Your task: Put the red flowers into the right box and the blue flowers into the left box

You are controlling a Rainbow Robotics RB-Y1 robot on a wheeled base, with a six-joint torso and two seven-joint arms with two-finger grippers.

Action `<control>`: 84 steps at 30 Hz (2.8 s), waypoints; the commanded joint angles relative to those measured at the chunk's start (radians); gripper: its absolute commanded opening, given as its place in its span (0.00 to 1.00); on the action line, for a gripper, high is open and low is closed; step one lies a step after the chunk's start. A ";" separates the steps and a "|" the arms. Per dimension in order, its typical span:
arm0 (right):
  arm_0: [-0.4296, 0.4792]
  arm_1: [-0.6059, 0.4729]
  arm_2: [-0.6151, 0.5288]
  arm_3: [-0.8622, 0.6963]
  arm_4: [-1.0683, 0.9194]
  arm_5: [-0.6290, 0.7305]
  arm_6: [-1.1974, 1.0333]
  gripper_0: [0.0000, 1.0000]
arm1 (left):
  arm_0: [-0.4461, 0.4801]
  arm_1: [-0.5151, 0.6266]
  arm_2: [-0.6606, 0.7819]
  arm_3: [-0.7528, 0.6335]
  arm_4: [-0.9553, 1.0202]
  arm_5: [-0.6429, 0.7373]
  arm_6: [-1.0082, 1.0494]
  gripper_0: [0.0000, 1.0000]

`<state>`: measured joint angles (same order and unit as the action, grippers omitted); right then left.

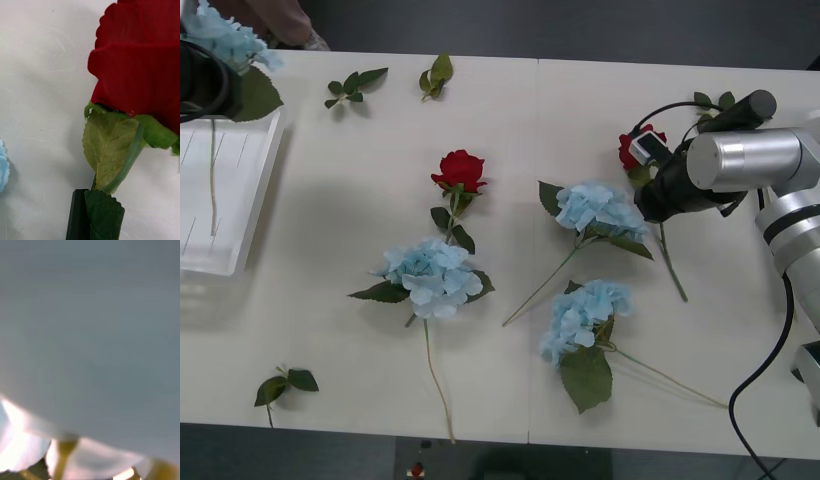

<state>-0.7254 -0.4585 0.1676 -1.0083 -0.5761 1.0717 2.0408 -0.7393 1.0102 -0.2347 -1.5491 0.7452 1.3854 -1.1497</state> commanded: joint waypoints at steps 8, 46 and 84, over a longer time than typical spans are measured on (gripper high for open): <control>-0.022 -0.071 -0.157 -0.187 -0.014 0.200 -0.021 0.00 | -0.045 0.107 0.045 0.285 0.029 -0.138 -0.208 0.00; 0.143 -0.443 -0.668 -0.355 -0.011 0.576 0.076 0.00 | 0.055 0.128 0.213 0.458 0.217 -0.318 -0.263 1.00; 0.319 -0.439 -0.488 -0.061 -0.091 -0.021 0.139 0.79 | 0.457 -0.217 0.302 -0.440 0.105 -0.302 -0.002 1.00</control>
<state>-0.3803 -0.8726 -0.3007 -1.0495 -0.6608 1.0555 2.1387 -0.2185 0.8106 0.0929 -1.9778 0.8779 1.0925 -1.1707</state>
